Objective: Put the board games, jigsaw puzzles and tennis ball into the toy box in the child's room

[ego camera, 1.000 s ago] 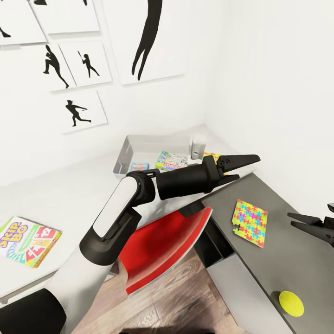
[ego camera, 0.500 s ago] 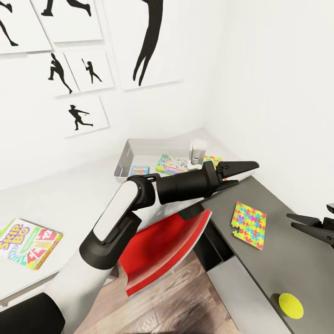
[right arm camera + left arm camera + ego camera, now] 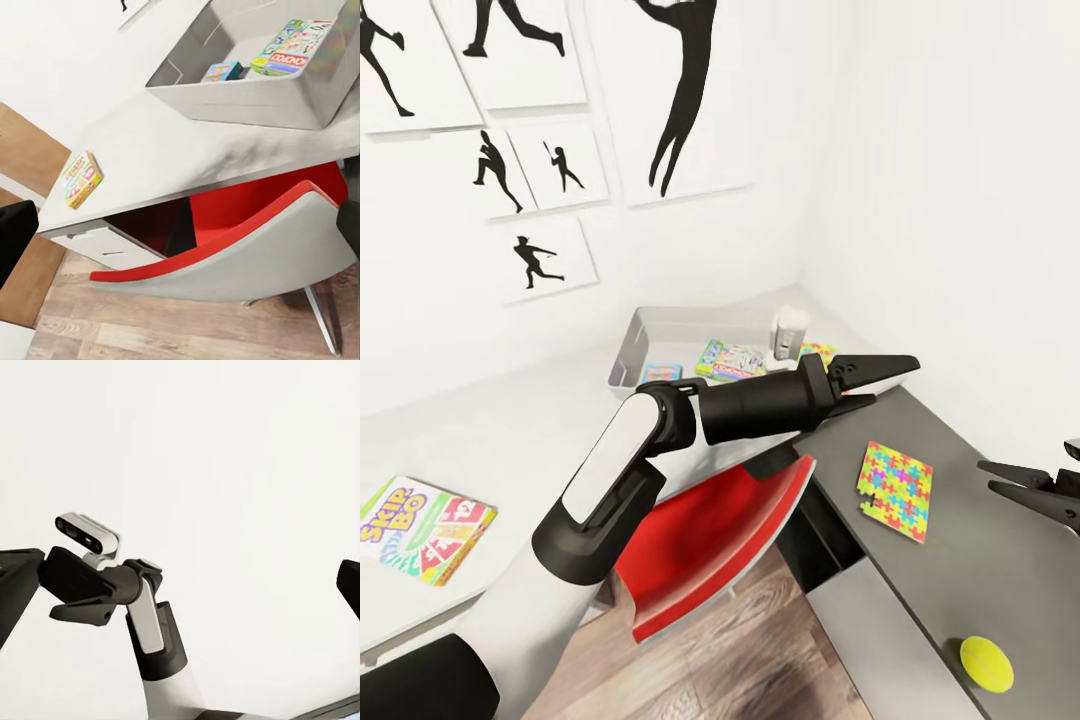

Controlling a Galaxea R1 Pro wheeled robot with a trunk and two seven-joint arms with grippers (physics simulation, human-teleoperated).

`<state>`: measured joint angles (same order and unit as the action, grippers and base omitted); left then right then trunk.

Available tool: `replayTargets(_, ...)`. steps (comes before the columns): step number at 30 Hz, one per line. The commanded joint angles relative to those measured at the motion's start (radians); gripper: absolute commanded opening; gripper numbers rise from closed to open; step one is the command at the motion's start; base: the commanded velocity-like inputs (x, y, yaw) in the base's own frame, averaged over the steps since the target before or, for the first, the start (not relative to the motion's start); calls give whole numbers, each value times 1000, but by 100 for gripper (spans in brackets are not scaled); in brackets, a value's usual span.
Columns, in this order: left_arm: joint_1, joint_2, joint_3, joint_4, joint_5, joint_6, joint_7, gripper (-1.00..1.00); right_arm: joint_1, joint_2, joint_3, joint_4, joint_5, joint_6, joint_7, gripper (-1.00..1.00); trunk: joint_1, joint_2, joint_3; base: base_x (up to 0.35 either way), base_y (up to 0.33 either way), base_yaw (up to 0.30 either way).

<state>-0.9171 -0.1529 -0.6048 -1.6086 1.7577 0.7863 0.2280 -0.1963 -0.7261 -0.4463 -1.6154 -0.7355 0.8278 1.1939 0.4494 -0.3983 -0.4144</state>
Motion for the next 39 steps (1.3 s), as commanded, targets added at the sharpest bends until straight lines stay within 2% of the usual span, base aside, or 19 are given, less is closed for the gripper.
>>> replayTargets(1,-1,0,1,-1,10,2,10,100,-1,0,0,0,-4,6,0,100,1,-2,0,0,0,0)
replayTargets(25,4,2,-8,-1,5,5,10,100,-1,1,4,0,-4,5,1,100,1,-2,39,0,0,0)
replayTargets(39,30,32,-6,-1,5,5,-19,100,0,2,19,0,-3,9,0,100,1,-2,62,-1,0,0)
